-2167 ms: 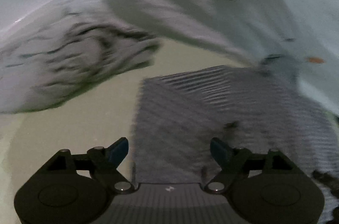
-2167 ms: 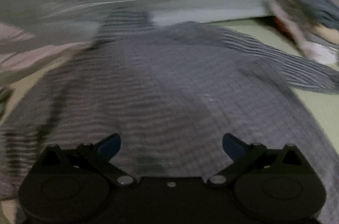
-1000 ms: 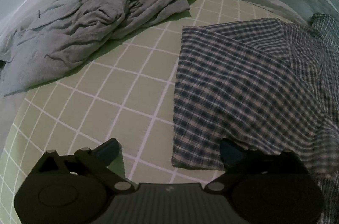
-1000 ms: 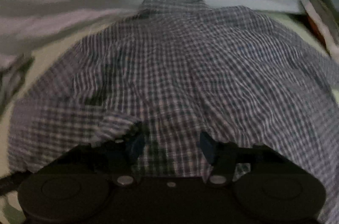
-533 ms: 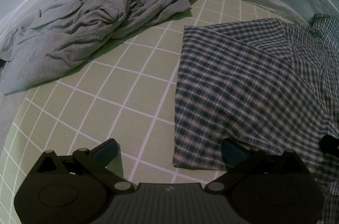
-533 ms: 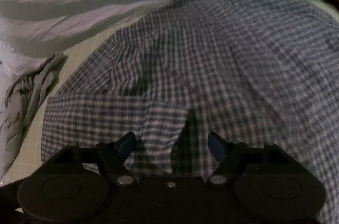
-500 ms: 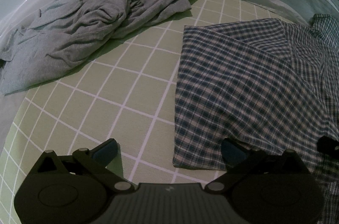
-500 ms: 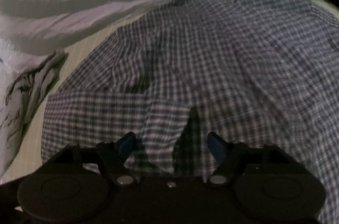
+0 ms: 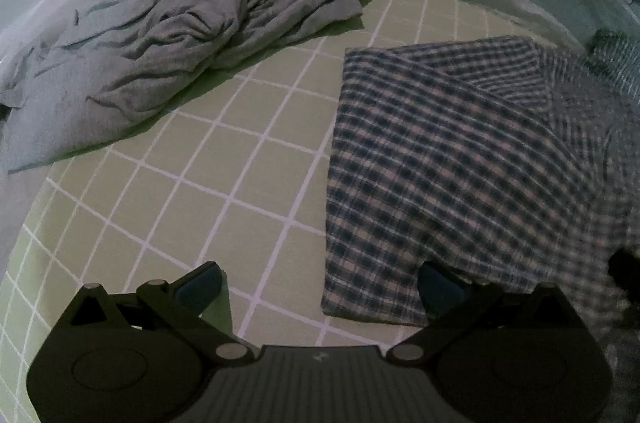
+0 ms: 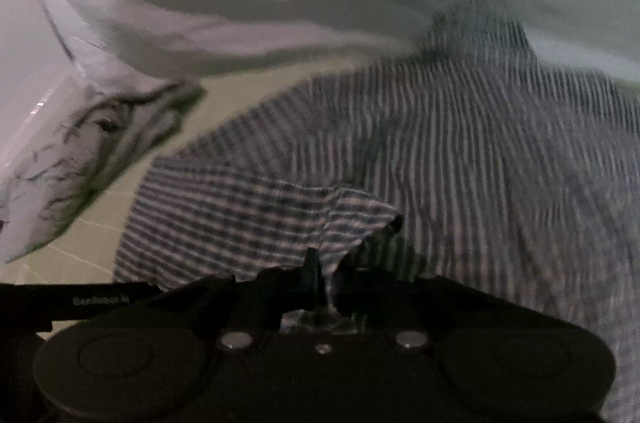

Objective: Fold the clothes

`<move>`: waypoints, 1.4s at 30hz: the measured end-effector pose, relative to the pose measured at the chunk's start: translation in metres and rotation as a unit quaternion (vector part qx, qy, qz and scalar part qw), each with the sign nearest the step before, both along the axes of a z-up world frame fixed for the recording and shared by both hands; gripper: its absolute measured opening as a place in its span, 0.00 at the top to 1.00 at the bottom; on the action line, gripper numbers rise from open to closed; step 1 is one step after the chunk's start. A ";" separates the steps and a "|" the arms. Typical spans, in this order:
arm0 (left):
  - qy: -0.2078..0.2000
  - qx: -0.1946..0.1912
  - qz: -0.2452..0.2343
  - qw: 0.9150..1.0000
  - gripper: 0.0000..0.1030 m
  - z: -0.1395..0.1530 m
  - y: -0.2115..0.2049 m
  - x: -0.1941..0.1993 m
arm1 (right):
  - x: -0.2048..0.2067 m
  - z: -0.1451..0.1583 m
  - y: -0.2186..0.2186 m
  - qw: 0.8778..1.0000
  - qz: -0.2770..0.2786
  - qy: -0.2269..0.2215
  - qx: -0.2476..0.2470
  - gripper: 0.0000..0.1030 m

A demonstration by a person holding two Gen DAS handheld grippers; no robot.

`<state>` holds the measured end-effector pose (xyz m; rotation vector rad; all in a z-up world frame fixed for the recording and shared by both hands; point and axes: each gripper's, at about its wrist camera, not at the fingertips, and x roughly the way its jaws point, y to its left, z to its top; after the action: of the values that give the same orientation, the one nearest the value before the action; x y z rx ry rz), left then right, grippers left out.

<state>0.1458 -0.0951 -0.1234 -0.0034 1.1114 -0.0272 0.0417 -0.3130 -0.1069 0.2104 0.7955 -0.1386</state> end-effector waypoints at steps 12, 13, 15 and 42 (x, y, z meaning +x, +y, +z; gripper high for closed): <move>-0.106 -0.021 -0.015 0.994 0.00 0.066 -0.043 -0.037 | -0.039 0.042 -0.162 0.986 -0.131 -0.076 -0.070 0.95; -0.112 -0.018 -0.017 0.993 0.00 0.070 -0.048 -0.042 | -0.043 0.041 -0.183 0.982 -0.153 -0.076 -0.077 0.95; -0.117 -0.005 -0.013 0.993 0.00 0.073 -0.058 -0.049 | -0.051 0.035 -0.223 0.975 -0.193 -0.069 -0.086 0.95; -0.115 0.016 -0.015 0.993 0.00 0.068 0.012 -0.131 | -0.121 0.017 -0.147 0.974 -0.198 -0.051 -0.097 0.00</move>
<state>0.0147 -0.0832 -0.0551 0.0442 0.8820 -0.0357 -0.0795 -0.4596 -0.0901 0.1878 0.6257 -0.5764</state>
